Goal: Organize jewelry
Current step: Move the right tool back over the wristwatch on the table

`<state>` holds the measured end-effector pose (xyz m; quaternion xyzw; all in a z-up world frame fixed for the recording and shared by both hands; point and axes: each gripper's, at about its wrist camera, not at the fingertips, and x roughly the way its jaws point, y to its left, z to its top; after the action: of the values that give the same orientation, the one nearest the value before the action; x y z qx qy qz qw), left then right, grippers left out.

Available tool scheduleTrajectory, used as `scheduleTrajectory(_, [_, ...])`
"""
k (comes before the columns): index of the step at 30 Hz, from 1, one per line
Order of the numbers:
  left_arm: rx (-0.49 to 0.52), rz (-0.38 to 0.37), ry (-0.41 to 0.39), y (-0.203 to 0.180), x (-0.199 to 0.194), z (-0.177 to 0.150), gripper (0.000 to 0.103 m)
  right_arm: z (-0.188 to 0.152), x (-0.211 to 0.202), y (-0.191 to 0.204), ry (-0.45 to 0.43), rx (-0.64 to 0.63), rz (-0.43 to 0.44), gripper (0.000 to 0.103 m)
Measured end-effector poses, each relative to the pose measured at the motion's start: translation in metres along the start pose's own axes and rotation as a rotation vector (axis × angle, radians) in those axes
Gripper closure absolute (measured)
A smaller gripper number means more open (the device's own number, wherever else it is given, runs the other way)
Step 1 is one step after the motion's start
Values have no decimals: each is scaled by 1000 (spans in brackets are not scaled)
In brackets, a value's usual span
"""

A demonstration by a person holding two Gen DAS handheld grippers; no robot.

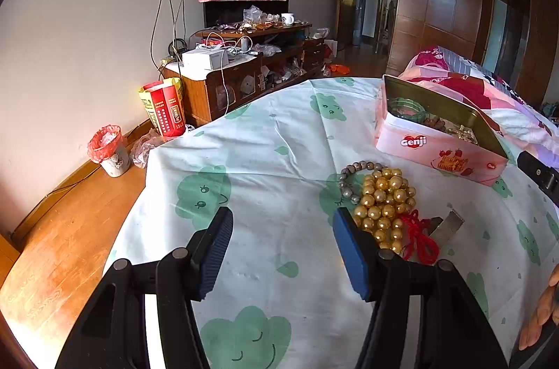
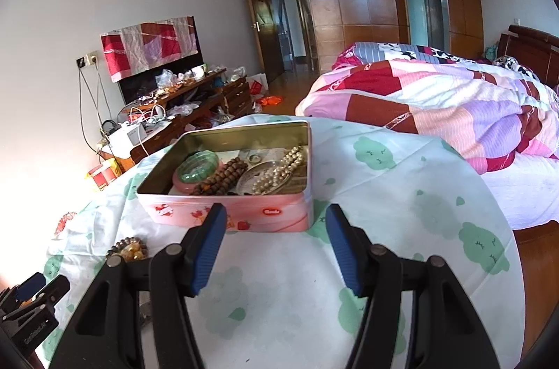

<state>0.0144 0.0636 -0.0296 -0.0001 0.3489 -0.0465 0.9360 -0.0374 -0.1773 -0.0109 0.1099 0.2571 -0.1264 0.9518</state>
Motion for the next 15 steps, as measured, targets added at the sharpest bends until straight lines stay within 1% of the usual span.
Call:
scheduleTrajectory(4, [-26, -15, 14, 7, 2, -1, 43, -2, -5, 4, 13, -8, -8, 41])
scheduleTrajectory(5, [-33, -13, 22, 9, 3, -2, 43, -3, -5, 6, 29, -9, 5, 41])
scheduleTrajectory(8, [-34, 0, 53, 12, 8, -7, 43, -7, -3, 8, 85, -3, 93, 41])
scheduleTrajectory(9, [-31, 3, 66, 12, 10, -10, 43, -9, -3, 11, 101, -8, 135, 41])
scheduleTrajectory(11, [-35, -1, 60, 13, 9, -11, 43, -11, -1, 15, 125, -14, 189, 39])
scheduleTrajectory(12, [-32, -1, 58, 12, 8, -11, 43, -13, 2, 16, 154, -3, 220, 39])
scheduleTrajectory(14, [-23, 0, 64, 11, 9, -11, 43, -22, 15, 22, 246, 38, 302, 39])
scheduleTrajectory(15, [-20, 0, 69, 10, 9, -11, 43, -27, 23, 29, 303, 30, 332, 39])
